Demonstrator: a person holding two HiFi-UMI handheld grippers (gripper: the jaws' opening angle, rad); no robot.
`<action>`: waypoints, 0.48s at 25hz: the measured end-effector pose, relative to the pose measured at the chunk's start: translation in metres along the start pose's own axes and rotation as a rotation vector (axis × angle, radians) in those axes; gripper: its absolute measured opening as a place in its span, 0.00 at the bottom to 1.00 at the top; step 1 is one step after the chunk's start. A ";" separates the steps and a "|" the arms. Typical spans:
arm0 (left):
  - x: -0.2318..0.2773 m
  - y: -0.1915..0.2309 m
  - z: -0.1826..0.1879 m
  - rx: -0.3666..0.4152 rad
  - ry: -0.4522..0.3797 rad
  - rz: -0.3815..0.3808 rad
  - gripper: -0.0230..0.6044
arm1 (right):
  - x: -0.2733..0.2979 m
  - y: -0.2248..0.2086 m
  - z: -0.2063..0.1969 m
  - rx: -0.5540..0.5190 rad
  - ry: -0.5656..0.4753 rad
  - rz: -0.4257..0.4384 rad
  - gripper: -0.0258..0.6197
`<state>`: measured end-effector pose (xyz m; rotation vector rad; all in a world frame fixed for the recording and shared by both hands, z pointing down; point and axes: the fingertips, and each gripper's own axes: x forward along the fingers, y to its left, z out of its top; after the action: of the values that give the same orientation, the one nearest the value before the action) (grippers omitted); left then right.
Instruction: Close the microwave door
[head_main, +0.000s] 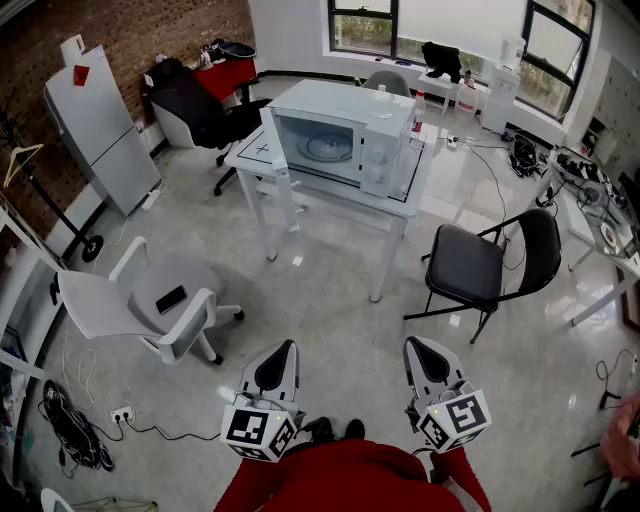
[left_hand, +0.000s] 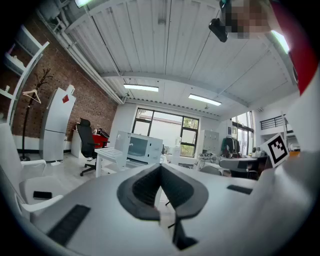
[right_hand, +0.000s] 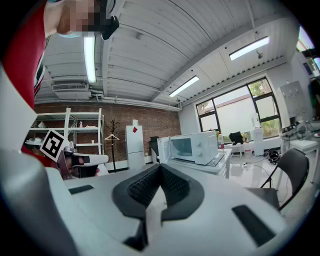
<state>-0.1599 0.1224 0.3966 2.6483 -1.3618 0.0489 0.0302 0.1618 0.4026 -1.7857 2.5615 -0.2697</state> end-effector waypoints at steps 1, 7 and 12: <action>-0.002 0.001 0.001 -0.003 -0.004 0.004 0.03 | -0.003 -0.001 0.000 0.009 -0.003 -0.010 0.06; -0.004 0.004 -0.002 -0.031 -0.009 0.021 0.03 | -0.010 -0.013 0.002 0.037 -0.017 -0.048 0.06; -0.002 0.003 -0.002 -0.027 -0.005 0.022 0.02 | -0.012 -0.018 0.001 0.046 -0.018 -0.055 0.06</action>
<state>-0.1638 0.1225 0.3987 2.6132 -1.3830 0.0267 0.0512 0.1671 0.4032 -1.8359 2.4764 -0.3090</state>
